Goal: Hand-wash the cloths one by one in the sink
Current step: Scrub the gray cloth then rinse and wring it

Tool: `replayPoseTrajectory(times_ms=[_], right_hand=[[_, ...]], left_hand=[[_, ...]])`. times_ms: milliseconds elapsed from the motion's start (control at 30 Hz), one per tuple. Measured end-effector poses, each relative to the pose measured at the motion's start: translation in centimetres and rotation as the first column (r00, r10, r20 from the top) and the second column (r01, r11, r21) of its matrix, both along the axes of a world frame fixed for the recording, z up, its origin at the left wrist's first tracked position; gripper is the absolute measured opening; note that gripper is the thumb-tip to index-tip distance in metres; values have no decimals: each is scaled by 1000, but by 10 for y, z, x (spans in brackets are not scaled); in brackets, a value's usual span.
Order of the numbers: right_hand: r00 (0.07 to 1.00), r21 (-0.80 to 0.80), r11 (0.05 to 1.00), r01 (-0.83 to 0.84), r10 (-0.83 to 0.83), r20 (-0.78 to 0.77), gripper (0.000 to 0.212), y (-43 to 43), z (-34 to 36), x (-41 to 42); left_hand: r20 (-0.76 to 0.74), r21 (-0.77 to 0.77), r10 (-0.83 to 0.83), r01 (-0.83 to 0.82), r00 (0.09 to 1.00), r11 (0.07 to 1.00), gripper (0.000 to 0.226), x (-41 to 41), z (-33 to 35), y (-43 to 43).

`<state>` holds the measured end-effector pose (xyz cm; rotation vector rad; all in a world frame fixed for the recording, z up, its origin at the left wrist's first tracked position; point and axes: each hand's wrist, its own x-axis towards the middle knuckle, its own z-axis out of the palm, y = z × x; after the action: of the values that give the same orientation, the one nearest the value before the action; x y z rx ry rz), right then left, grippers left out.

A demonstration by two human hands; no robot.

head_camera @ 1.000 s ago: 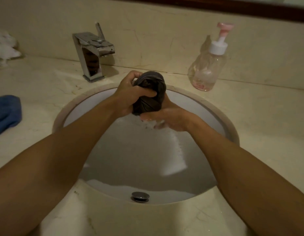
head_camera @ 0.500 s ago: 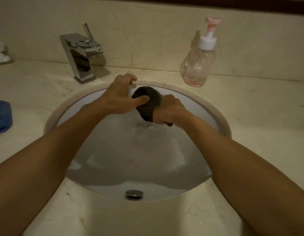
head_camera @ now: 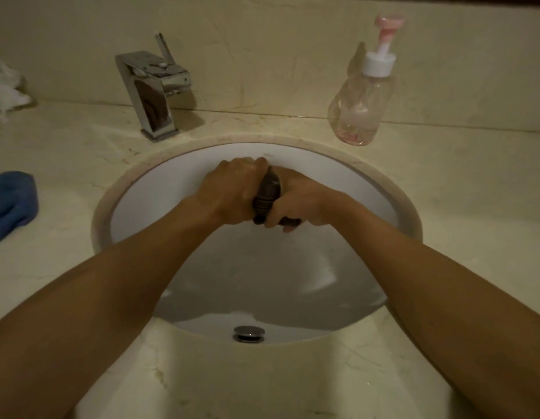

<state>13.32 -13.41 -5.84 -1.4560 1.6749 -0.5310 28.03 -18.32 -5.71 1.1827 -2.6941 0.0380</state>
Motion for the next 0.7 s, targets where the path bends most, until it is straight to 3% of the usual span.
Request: replayPoseTrajectory(times_ms=[33,167,233,367,533,600,700], right_hand=[[1000,0,1000,-11,11,-14,73,-1,-1,3],[873,-144,986,-87,6,-488,83,-4,-6,15],[841,-165,982,-93,-11,-541,83,-5,-9,13],[753,-259,939,-226,0,-658,73,-6,-11,9],[677,-398,831,-389,-35,-735,50,-7,-14,7],[644,-411,794,-448,-32,-764,55,-8,-17,5],[619,-430,754,-497,-39,-785,78,-7,-17,8]], left_hand=[[20,-2,31,-31,999,1000,61,-2,-1,-1],[100,43,103,-108,990,993,66,-3,-2,-2],[122,97,150,-162,981,982,62,-5,-2,-1],[47,303,196,-201,979,932,27,-9,-4,-4],[54,482,280,-271,958,833,15,-12,-2,-8],[22,601,297,-250,955,759,14,-8,-3,-11],[-179,730,314,-88,932,678,24,5,3,-12]])
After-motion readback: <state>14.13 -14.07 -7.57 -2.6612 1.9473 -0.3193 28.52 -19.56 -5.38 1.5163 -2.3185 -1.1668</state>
